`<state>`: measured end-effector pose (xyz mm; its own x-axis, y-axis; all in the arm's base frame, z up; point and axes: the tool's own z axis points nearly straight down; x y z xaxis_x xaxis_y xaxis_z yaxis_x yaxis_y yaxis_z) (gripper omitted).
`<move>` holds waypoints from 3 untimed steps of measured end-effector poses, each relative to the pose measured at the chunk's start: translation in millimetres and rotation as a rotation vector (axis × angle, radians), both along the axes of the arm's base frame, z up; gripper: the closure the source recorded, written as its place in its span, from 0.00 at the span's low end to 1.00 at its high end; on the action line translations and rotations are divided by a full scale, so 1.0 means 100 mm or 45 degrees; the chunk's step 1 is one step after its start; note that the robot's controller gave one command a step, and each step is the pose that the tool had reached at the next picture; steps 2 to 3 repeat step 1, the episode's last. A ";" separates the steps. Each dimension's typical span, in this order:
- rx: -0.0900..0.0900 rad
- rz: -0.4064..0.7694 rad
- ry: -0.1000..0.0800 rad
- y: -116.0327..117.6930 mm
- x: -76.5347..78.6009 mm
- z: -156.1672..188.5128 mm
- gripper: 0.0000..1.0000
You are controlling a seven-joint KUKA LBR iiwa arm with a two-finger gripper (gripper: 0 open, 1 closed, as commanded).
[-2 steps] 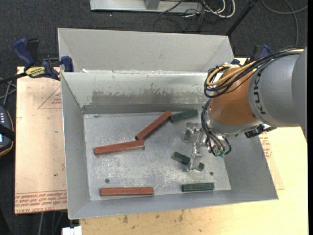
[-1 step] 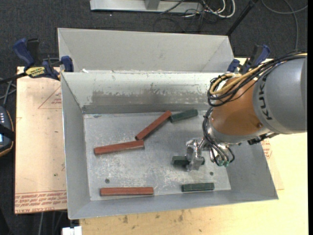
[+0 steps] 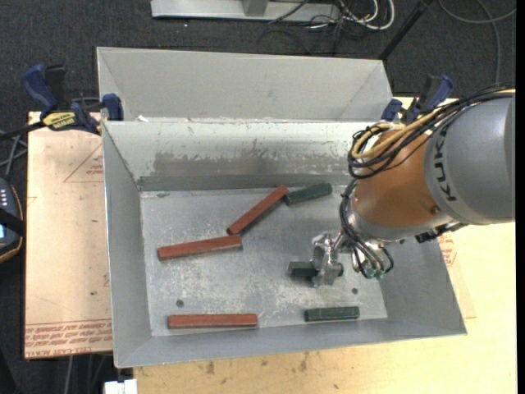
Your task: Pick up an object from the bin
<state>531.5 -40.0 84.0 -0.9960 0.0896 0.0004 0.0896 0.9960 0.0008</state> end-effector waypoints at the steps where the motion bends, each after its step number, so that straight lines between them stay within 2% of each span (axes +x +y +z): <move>1: -0.001 0.037 -0.007 -0.18 0.20 1.55 1.00; 3: -0.001 0.037 -0.007 -0.18 0.20 1.55 1.00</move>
Offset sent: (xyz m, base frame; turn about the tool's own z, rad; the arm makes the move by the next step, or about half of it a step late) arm 0.0000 0.0000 0.0000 0.0000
